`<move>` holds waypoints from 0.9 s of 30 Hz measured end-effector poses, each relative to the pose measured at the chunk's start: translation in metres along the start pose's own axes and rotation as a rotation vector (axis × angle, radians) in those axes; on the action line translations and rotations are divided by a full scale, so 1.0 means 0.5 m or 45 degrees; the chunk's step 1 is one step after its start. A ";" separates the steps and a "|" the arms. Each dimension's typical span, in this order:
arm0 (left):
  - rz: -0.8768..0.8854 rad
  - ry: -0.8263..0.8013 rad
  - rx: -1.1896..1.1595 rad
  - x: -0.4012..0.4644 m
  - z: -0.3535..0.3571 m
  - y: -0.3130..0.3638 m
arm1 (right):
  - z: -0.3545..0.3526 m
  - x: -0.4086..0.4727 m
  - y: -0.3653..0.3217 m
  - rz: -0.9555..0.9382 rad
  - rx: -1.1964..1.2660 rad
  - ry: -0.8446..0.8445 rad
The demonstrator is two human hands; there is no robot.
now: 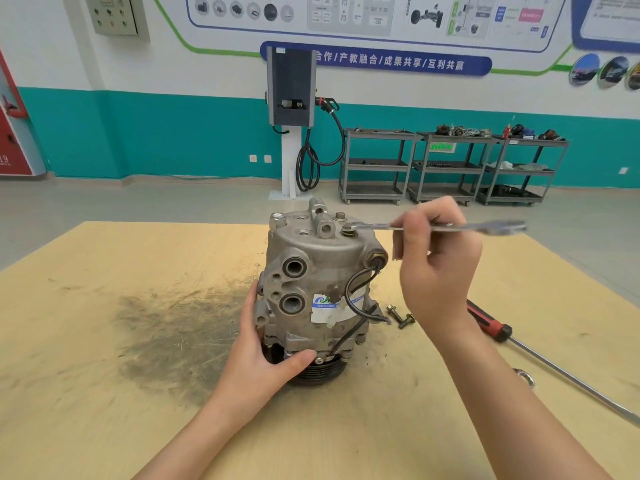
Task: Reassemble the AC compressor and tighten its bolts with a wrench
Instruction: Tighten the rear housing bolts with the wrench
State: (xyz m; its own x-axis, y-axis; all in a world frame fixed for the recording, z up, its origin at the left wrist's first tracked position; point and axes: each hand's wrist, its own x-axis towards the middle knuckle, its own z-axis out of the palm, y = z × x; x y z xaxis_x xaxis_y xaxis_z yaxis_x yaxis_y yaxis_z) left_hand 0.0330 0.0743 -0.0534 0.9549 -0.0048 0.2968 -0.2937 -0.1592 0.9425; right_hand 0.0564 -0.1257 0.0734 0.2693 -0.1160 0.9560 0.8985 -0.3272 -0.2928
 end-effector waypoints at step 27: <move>0.026 -0.003 0.007 0.001 -0.001 -0.003 | -0.024 0.038 0.023 1.164 0.716 0.024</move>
State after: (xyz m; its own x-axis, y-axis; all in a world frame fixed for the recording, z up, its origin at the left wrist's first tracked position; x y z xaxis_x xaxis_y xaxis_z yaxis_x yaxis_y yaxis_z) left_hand 0.0340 0.0752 -0.0545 0.9489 -0.0106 0.3153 -0.3127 -0.1647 0.9355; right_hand 0.0680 -0.1431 0.0882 0.9195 -0.1144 0.3761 0.3908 0.3692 -0.8432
